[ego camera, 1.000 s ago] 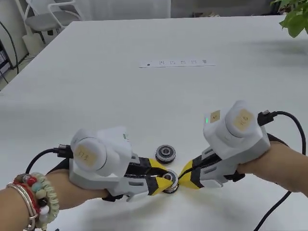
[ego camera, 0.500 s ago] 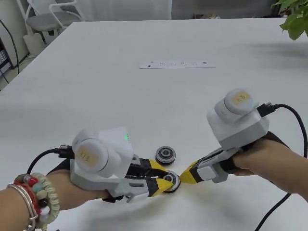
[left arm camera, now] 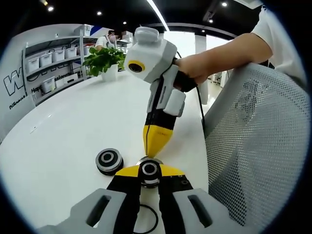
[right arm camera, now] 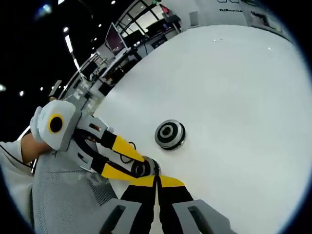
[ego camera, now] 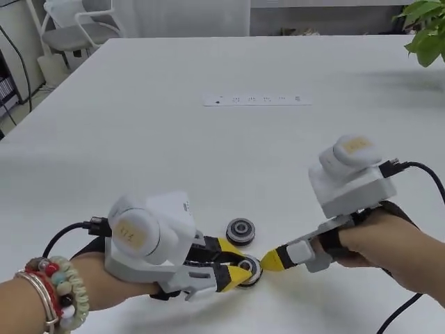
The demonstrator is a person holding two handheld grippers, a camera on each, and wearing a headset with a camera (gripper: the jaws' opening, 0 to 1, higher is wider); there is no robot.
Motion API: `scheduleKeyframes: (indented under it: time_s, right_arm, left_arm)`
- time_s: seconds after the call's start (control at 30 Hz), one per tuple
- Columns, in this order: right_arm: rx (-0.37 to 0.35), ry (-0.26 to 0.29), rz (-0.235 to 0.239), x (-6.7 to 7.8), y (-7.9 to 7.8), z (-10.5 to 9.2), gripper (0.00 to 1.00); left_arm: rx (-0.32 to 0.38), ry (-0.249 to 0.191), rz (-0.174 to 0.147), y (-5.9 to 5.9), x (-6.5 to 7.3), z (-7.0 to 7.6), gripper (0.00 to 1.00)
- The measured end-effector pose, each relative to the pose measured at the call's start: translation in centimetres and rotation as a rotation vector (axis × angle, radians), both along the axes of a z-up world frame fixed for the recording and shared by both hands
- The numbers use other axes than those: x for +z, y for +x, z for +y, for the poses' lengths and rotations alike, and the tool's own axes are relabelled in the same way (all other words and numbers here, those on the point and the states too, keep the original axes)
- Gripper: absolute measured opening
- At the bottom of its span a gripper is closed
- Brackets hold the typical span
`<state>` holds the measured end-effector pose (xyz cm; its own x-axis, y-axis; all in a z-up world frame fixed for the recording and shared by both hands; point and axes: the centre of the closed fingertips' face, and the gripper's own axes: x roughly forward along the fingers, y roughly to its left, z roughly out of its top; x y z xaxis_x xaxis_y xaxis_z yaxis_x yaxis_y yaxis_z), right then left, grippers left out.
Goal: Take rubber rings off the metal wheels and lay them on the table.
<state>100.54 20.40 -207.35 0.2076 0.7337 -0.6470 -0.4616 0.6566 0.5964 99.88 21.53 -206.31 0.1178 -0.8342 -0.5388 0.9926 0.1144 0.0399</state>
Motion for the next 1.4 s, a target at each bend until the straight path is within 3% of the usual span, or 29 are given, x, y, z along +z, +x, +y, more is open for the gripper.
scheduleKeyframes:
  time_s: [0.03,0.23,0.4,0.73,0.87,1.23,1.33,1.4]
  right_arm:
    - [-0.006,0.036,0.008,0.4,0.0,0.3,0.00]
    - [0.026,-0.011,-0.013,0.3,-0.4,0.0,0.00]
    - [0.024,0.003,-0.004,0.5,-0.6,0.2,0.00]
    - [0.052,0.002,-0.019,0.7,-0.8,0.6,0.00]
    - [0.080,-0.017,-0.050,0.7,-0.7,0.8,0.00]
    - [0.088,-0.005,-0.053,0.8,-0.7,1.1,0.00]
    - [0.092,0.020,-0.050,1.0,-0.7,1.5,0.00]
    - [0.090,0.130,-0.036,2.5,-1.0,2.8,0.00]
  left_arm:
    - [0.000,0.000,0.000,0.0,0.0,0.0,0.08]
    - [-0.003,-0.001,-0.003,0.0,0.0,0.0,0.08]
    - [-0.003,-0.003,-0.002,0.0,0.0,0.0,0.08]
    - [-0.003,-0.007,0.000,0.0,0.0,0.0,0.08]
    - [-0.004,-0.007,0.000,0.0,0.0,0.0,0.08]
    - [-0.003,-0.007,0.000,0.0,-0.1,-0.1,0.08]
    - [-0.003,-0.007,0.001,0.0,-0.1,-0.1,0.08]
    - [-0.002,-0.008,0.000,0.0,-0.1,-0.1,0.08]
